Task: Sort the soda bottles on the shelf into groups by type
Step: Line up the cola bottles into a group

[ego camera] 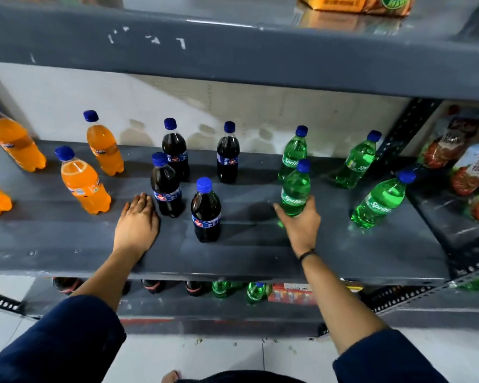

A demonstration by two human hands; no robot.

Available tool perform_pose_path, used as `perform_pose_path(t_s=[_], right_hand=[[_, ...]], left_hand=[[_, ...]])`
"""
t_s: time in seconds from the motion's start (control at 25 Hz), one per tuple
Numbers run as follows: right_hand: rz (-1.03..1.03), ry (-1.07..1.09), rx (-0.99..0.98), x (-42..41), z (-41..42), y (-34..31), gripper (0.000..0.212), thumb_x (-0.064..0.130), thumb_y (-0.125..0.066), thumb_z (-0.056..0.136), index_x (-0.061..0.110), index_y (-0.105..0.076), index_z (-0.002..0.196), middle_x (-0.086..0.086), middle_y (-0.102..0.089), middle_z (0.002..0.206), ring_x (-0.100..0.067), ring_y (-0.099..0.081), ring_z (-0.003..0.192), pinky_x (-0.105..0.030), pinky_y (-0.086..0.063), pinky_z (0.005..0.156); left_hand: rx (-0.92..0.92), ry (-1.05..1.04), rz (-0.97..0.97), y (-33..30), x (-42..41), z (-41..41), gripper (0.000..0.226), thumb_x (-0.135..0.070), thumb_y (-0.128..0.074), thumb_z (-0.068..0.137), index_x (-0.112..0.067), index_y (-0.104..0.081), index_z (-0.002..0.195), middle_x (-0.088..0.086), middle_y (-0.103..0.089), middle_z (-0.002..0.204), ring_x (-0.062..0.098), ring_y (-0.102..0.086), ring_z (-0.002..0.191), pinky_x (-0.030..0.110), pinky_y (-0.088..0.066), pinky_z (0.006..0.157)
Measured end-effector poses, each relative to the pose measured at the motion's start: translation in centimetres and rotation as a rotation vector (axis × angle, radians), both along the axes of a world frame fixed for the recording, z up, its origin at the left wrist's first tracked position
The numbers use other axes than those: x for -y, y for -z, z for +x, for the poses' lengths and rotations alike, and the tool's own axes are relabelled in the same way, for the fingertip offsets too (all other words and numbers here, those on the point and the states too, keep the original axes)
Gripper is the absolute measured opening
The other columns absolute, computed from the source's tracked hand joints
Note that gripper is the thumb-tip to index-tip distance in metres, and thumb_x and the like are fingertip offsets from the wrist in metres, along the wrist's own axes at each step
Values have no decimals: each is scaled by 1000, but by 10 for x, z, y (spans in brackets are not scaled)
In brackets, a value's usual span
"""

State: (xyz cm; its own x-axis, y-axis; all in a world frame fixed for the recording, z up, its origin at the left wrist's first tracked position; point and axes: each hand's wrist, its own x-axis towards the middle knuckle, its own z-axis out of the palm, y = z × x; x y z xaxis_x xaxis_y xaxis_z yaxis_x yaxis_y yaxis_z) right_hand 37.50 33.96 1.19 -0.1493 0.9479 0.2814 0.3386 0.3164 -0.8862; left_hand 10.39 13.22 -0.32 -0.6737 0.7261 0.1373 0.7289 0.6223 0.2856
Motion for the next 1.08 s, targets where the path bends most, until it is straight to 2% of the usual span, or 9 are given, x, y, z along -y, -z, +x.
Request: perform_pose_path(t_s=[0.16,0.32,0.4,0.52,0.64,0.72,0.8,0.96,1.08], right_hand=[[-27,73,10,-10,11,2,53,27,-85,65,9,-56,106,-16,-71,97,-31,-67,91,-26,-44,71],[-38,15,18,-13,14,2,57,24,-84,66,7,-53,111,-18,-69,103,-33,-65,96,-20,-41,71],[-80,-68,38,-11,18,-2,75,24,-85,65,3,-44,126,-19,-61,120,-33,-57,114,-23,-42,87],[-73,26,-32,20,20,-3,101,31,-83,67,5,-23,144,-20,-36,145,-29,-30,136,-44,-29,113],[56,61,-119,88,6,5,84,44,-74,73,14,-32,139,-13,-44,134,-21,-41,125,-44,-37,106],[46,-183,-7,119,-11,5,84,61,-68,70,21,-35,136,-6,-48,130,-17,-46,122,-37,-38,101],[-15,-400,158,130,-35,3,92,71,-65,63,24,-33,136,-2,-47,134,-17,-44,126,-40,-35,98],[-52,-434,320,128,-76,-3,88,65,-74,58,18,-42,125,-3,-54,123,-22,-47,121,-45,-35,99],[-58,-360,270,119,-87,-1,70,50,-78,62,15,-47,115,-4,-61,116,-25,-53,113,-42,-37,95]], left_hand=[[0,6,2,0,1,0,48,-15,-36,96,2,-31,141,21,-28,152,31,-21,144,42,-14,120],[7,9,2,-2,1,0,48,-15,-37,96,2,-31,141,21,-28,153,31,-21,144,42,-14,120],[9,6,-2,-2,2,1,49,-15,-36,96,1,-31,141,21,-27,153,31,-21,144,42,-14,120],[12,4,4,-3,2,2,49,-15,-37,96,1,-31,141,21,-28,153,32,-22,144,42,-15,120],[17,0,6,-4,2,3,49,-16,-37,96,0,-31,141,21,-28,153,31,-22,144,42,-15,120],[15,1,3,-3,2,2,49,-17,-36,96,0,-30,142,20,-28,153,31,-22,144,41,-15,120],[18,0,0,-3,3,2,49,-17,-36,96,0,-30,142,20,-27,153,31,-21,144,41,-15,120],[22,7,12,-3,2,1,50,-17,-36,96,-1,-30,142,20,-27,153,30,-21,144,40,-14,120],[35,2,13,-4,3,0,49,-17,-36,96,-1,-30,142,19,-27,153,30,-21,144,40,-14,120]])
